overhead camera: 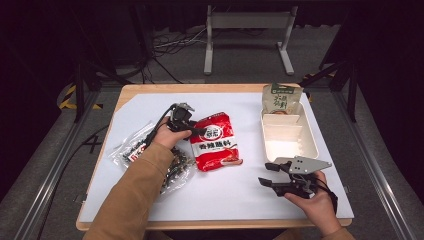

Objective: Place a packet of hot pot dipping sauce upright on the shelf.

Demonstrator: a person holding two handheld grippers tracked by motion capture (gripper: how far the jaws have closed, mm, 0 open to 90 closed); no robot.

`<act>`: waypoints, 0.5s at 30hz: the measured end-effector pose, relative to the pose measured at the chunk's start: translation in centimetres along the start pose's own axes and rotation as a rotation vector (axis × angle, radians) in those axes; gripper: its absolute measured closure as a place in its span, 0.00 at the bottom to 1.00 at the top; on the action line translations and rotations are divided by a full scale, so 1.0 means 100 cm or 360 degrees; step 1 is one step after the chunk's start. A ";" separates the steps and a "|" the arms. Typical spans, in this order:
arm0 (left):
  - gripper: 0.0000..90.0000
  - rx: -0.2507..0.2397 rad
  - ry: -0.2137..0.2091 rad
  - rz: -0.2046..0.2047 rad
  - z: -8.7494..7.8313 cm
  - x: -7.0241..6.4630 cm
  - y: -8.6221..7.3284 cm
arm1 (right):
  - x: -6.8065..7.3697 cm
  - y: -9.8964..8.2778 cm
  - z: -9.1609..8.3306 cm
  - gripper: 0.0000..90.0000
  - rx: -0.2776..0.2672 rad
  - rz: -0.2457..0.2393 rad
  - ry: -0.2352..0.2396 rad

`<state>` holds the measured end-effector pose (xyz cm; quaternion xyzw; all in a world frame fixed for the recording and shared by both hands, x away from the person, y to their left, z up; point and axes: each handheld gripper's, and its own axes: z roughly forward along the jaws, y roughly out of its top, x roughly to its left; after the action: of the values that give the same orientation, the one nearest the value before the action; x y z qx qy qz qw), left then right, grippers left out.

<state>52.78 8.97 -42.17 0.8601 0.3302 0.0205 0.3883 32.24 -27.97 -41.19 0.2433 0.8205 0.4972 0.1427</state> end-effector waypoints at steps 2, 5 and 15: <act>0.55 0.0004 0.0005 0.0008 0.001 0.001 0.000 | 0.000 0.000 0.000 0.48 0.0000 0.0002 0.0003; 0.69 0.0047 0.0058 0.0025 0.002 0.004 -0.001 | 0.000 -0.001 0.001 0.47 0.0005 0.0002 0.0006; 0.96 0.0039 0.0056 0.0062 -0.007 0.006 0.000 | 0.000 0.000 0.000 0.48 0.0009 -0.0013 0.0000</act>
<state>53.03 9.77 -41.84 0.8706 0.3204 0.0391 0.3714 32.22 -27.94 -41.23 0.2404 0.8229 0.4942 0.1440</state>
